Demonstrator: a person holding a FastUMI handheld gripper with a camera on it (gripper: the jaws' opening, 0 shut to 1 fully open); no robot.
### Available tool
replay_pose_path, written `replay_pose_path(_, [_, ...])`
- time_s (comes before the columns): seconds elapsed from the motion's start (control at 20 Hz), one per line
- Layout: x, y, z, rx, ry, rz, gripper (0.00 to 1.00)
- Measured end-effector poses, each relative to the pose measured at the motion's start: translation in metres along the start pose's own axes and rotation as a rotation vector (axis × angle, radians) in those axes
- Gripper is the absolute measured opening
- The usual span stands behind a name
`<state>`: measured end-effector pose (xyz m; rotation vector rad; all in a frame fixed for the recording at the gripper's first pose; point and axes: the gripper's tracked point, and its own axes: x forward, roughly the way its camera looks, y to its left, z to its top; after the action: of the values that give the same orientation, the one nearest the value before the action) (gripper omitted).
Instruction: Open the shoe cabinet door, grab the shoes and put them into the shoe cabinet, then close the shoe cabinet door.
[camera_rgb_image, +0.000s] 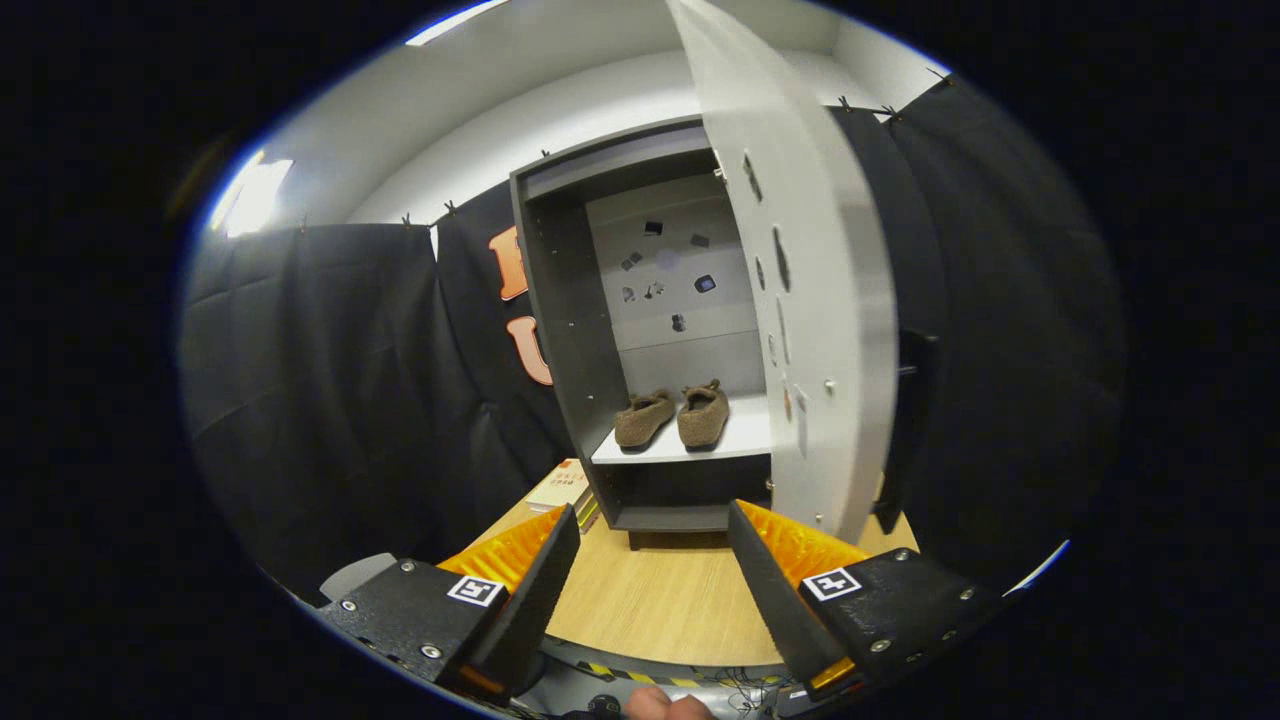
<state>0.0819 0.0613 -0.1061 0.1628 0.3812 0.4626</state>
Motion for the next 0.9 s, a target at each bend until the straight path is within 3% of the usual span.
replay_pose_path(0.15, [-0.021, -0.029, 0.001, 0.012, -0.018, 0.023, 0.94])
replay_pose_path(0.5, [-0.026, -0.119, 0.022, 0.019, -0.078, -0.045, 0.95])
replay_pose_path(0.9, [0.004, -0.117, 0.034, -0.034, -0.073, -0.031, 0.94])
